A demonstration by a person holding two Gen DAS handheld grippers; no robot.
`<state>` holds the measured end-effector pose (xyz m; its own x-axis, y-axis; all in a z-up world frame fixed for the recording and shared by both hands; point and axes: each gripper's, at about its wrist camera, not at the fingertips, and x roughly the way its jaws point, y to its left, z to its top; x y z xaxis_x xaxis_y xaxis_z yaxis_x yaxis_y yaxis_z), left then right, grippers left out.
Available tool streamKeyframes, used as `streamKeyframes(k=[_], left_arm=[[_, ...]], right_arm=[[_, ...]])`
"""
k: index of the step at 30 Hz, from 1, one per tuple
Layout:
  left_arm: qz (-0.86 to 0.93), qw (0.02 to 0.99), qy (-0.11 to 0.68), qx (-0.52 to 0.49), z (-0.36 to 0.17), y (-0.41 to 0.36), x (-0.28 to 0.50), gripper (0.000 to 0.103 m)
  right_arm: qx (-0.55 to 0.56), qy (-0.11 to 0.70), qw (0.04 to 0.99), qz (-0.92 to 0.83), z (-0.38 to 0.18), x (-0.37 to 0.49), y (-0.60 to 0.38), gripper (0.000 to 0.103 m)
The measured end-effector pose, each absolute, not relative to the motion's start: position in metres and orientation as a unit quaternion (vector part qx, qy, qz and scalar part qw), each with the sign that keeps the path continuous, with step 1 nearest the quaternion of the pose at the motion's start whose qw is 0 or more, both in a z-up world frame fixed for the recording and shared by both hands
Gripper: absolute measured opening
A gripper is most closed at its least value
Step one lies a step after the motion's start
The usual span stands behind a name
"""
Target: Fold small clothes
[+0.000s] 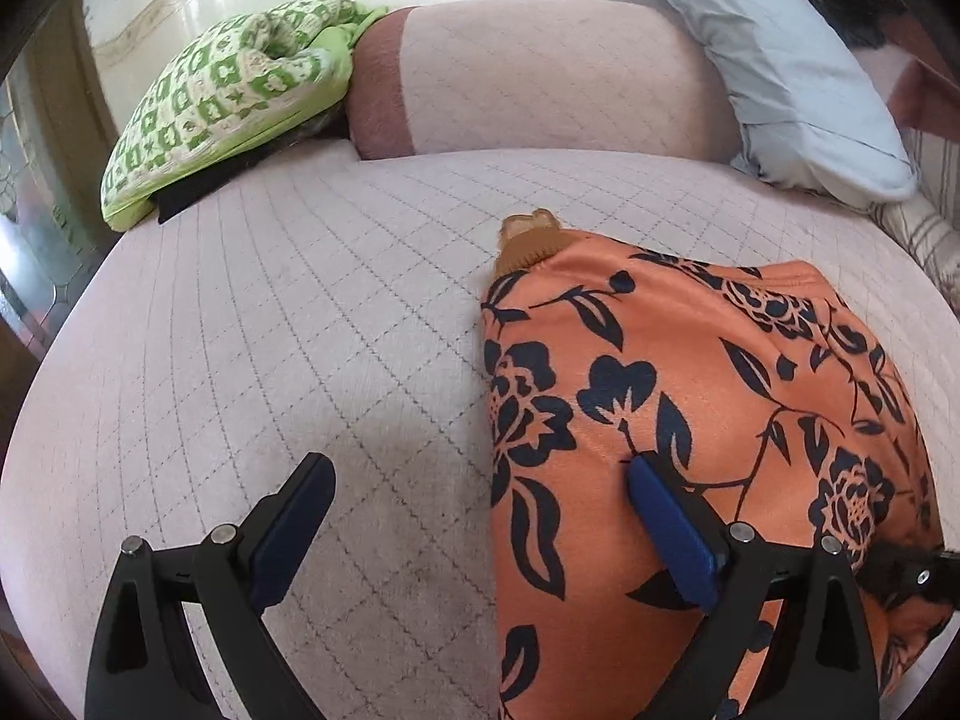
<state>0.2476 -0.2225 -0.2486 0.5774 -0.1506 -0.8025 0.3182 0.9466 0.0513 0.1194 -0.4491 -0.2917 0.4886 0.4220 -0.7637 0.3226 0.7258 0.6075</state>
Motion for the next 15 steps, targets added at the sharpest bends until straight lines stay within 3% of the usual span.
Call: streamKeyframes(k=[5,10,15], left_arm=[[-0.146,0.869,0.454,0.135,-0.244,-0.231,0.253,0.1],[-0.136,0.876,0.437,0.154,-0.232,-0.226,0.257,0.1],[-0.147,0.861,0.472,0.117,-0.238,-0.214,0.259,0.1]], right_arm=[[0.349,0.471,0.809,0.044,-0.262,0.121,-0.444,0.008],[0.34,0.428,0.836,0.049,-0.23,0.15,-0.433,0.008],[0.341,0.474,0.81,-0.055,-0.26,0.195,-0.441,0.008]])
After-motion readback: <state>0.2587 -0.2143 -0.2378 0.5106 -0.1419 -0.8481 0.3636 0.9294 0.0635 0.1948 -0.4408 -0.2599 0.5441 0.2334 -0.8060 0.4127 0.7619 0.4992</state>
